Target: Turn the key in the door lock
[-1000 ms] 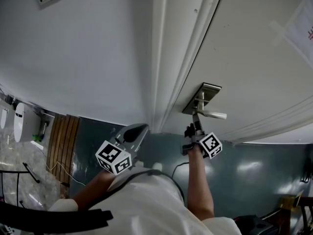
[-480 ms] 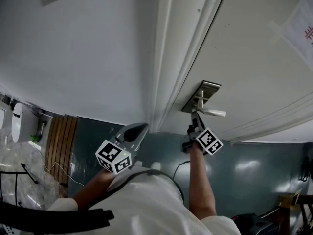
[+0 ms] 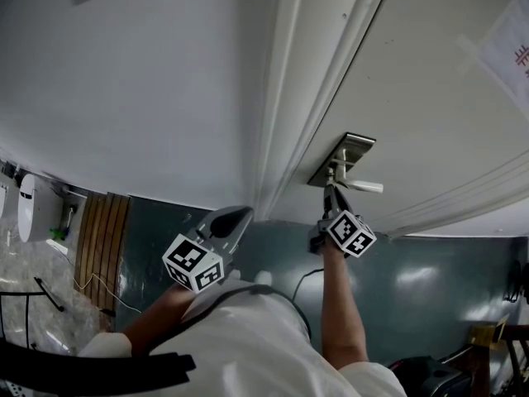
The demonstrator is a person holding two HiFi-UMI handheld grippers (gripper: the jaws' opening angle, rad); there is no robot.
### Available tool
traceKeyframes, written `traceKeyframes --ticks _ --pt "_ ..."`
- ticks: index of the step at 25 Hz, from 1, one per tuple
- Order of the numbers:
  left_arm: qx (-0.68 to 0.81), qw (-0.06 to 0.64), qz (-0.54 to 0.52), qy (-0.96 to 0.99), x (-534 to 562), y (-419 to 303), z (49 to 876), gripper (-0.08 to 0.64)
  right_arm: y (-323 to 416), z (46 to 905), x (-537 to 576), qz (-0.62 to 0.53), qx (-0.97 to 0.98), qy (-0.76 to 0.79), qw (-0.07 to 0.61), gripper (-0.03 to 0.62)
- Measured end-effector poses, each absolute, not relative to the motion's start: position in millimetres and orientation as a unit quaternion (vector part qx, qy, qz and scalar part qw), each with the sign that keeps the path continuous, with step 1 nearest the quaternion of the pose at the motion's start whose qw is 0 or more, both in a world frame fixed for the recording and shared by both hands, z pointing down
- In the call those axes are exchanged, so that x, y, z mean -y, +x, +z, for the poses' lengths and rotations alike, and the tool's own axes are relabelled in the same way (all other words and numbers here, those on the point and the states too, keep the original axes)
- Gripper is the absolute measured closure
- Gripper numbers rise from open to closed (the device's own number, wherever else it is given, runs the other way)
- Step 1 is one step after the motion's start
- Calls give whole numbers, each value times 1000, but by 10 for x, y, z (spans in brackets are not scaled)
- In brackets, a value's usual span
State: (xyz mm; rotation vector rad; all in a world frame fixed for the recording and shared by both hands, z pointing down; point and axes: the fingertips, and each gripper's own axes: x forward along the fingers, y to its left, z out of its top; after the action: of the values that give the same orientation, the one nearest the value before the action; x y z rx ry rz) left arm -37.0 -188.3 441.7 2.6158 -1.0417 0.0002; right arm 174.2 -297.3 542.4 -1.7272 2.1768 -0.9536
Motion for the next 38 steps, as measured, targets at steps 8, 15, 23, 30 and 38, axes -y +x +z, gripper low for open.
traceKeyframes --ticks 8,15,23,30,38 --pt "362 162 -1 918 1886 -430 4414 557 1752 5465 2972 -275 -740 -613 30 549" --pt "355 159 -3 921 1895 -434 4386 557 1738 5470 2971 -243 -739 -628 -19 546" --pt "350 158 0 923 1884 -468 4390 557 1717 5466 2966 -204 -744 -633 -66 541" --pt "344 157 0 926 1898 -438 4379 557 1710 5471 2966 -170 -742 -639 -113 537" --pt "343 156 1 927 1913 -423 4378 557 1698 5469 2968 -132 -740 -641 -156 535"
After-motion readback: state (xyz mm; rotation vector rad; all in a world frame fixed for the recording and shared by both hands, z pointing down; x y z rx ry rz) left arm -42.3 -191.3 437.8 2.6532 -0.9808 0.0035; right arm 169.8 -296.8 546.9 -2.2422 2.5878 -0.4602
